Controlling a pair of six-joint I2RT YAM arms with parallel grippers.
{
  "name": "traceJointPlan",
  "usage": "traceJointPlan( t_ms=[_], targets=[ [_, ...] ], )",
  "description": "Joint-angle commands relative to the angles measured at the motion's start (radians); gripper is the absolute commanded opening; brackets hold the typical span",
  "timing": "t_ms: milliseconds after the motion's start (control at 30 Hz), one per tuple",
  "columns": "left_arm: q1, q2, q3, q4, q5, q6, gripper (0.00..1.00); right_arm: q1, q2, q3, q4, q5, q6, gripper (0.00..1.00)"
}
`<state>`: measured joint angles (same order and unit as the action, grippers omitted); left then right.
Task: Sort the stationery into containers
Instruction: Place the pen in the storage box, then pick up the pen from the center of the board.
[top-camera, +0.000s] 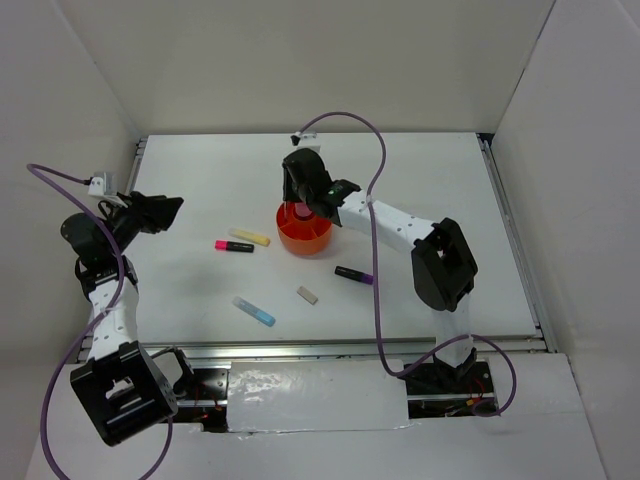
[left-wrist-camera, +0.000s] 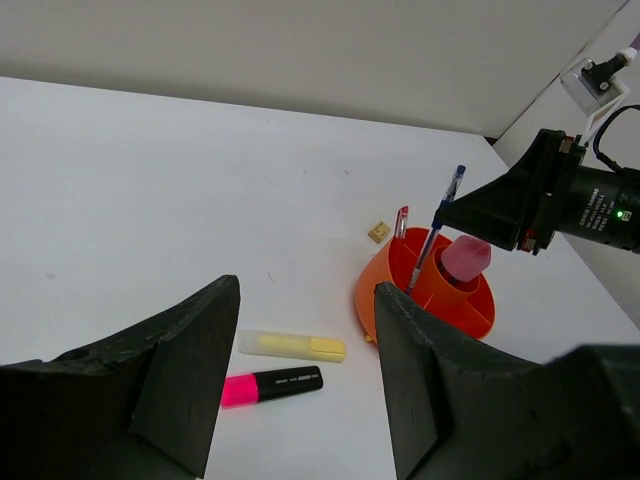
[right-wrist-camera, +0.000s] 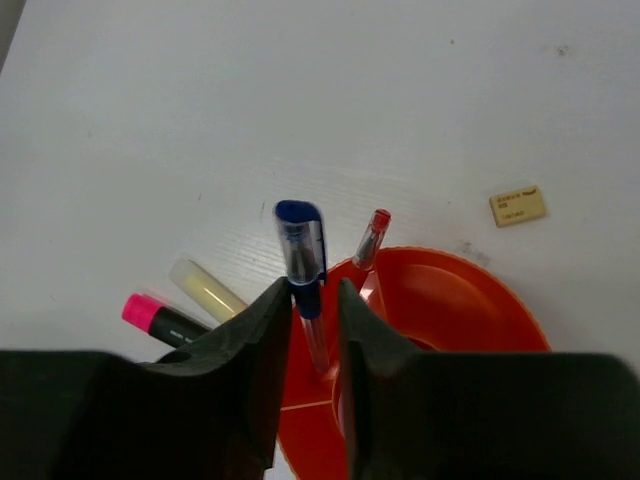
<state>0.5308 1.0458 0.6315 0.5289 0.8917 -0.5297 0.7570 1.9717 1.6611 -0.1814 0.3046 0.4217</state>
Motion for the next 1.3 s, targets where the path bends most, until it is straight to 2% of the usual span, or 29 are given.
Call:
traceJointPlan(
  t_ms=[0, 33, 133, 367, 467, 600, 633, 667, 700, 733, 833, 1000, 1067, 1267],
  targets=[
    [0.008, 0.005, -0.004, 0.056, 0.026, -0.01, 0.68, 0.011, -0.016, -0.011, -0.003, 0.005, 0.031, 0.36],
    [0.009, 0.006, -0.003, 0.057, 0.026, -0.01, 0.68, 0.011, -0.023, -0.015, -0.006, -0.002, 0.034, 0.43],
    [0.009, 0.008, 0.0, 0.056, 0.027, -0.007, 0.68, 0.008, -0.04, -0.015, -0.02, -0.01, 0.046, 0.55],
    [0.009, 0.01, 0.01, 0.026, 0.049, 0.036, 0.68, -0.008, -0.103, 0.025, -0.036, -0.019, 0.054, 0.55],
    [0.005, 0.016, 0.043, -0.062, 0.088, 0.118, 0.69, -0.03, -0.148, 0.049, -0.038, -0.018, 0.029, 0.54],
    [-0.011, 0.043, 0.138, -0.362, 0.139, 0.376, 0.69, -0.082, -0.201, 0.063, -0.02, -0.028, -0.061, 0.53],
    [-0.017, 0.068, 0.158, -0.512, 0.144, 0.51, 0.69, -0.096, -0.212, 0.06, -0.02, -0.036, -0.092, 0.53],
    [-0.029, 0.078, 0.195, -0.589, 0.165, 0.595, 0.68, -0.108, -0.238, 0.055, -0.02, -0.068, -0.107, 0.52],
    [-0.037, 0.107, 0.215, -0.662, 0.173, 0.741, 0.67, -0.135, -0.252, 0.042, -0.029, -0.085, -0.121, 0.52],
    [-0.043, 0.121, 0.232, -0.794, 0.18, 0.813, 0.67, -0.149, -0.263, 0.034, -0.036, -0.102, -0.147, 0.52],
    [-0.118, 0.206, 0.292, -0.972, 0.098, 1.002, 0.62, -0.217, -0.313, -0.007, -0.073, -0.212, -0.214, 0.52],
    [-0.204, 0.418, 0.401, -1.174, 0.044, 1.244, 0.58, -0.312, -0.396, -0.096, -0.15, -0.373, -0.331, 0.54],
    [-0.236, 0.479, 0.45, -1.24, 0.035, 1.298, 0.57, -0.361, -0.434, -0.141, -0.164, -0.422, -0.356, 0.55],
    [-0.327, 0.606, 0.542, -1.164, -0.01, 1.358, 0.56, -0.455, -0.497, -0.245, -0.208, -0.535, -0.368, 0.57]
  ],
)
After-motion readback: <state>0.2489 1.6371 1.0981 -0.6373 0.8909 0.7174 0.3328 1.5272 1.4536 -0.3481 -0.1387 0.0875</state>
